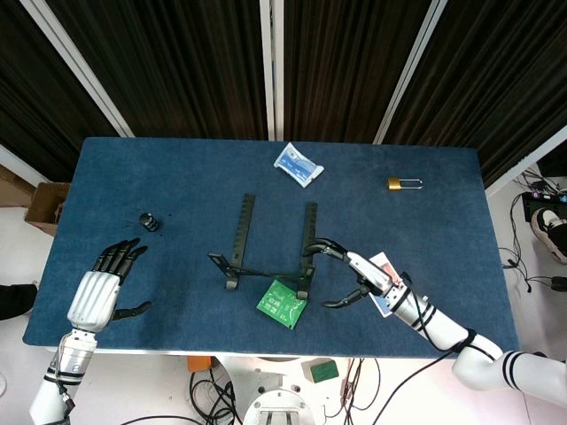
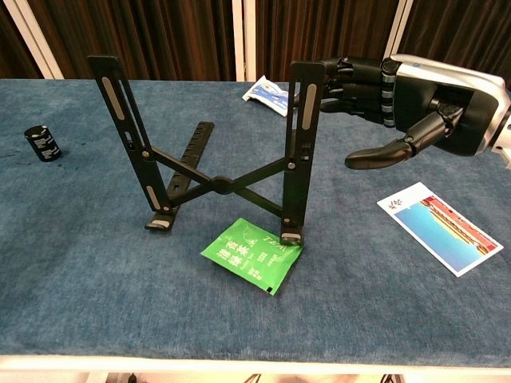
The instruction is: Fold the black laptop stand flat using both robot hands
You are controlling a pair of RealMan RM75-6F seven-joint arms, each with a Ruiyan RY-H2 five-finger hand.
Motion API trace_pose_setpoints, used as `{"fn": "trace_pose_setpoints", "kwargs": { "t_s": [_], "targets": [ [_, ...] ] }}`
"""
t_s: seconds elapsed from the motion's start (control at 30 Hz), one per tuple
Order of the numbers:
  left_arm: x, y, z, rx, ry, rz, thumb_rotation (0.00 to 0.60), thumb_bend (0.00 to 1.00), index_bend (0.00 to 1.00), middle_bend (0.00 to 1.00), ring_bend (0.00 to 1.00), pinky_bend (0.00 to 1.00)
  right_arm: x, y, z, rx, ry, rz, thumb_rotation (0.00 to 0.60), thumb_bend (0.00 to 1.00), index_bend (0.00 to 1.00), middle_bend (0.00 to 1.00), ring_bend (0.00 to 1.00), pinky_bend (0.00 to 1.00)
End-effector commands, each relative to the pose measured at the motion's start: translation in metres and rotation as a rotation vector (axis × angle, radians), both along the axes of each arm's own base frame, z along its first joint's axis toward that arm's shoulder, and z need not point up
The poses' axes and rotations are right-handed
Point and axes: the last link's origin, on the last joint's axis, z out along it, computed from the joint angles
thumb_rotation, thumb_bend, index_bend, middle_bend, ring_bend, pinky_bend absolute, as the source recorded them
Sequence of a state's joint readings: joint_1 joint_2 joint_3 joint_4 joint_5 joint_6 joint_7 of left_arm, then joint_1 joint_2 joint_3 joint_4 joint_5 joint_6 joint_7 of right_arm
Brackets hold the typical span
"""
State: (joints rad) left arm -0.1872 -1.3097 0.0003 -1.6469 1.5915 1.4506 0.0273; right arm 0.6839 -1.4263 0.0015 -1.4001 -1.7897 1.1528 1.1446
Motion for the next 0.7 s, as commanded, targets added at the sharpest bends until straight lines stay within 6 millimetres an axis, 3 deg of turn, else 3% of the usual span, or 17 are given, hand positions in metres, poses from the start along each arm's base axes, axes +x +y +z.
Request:
{"fn": "trace_pose_setpoints", "kwargs": {
  "t_s": [0.03,0.3,0.7],
  "targets": [
    [0.0,0.0,0.0,-0.001,0.001,0.0,0.6,0.0,0.14,0.07,0.05,0.12,0.004,0.0,0.005,-0.063,0.035,0.033,0.6,0.06,0.19,0.23,0.0,0.0],
    [0.002,-0.002,0.001,0.004,0.001,-0.006,0.6,0.0,0.14,0.07,0.05,0.12,0.019,0.004,0.005,-0.056,-0.031,0.022,0.6,0.09,0.19,0.23,0.0,0.0],
    [0.002,-0.008,0.004,0.012,0.002,-0.001,0.6,0.0,0.14,0.07,0.05,0.12,0.03,0.003,-0.038,0.138,-0.228,-0.121,0.6,0.18,0.19,0.25,0.0,0.0]
  ]
}}
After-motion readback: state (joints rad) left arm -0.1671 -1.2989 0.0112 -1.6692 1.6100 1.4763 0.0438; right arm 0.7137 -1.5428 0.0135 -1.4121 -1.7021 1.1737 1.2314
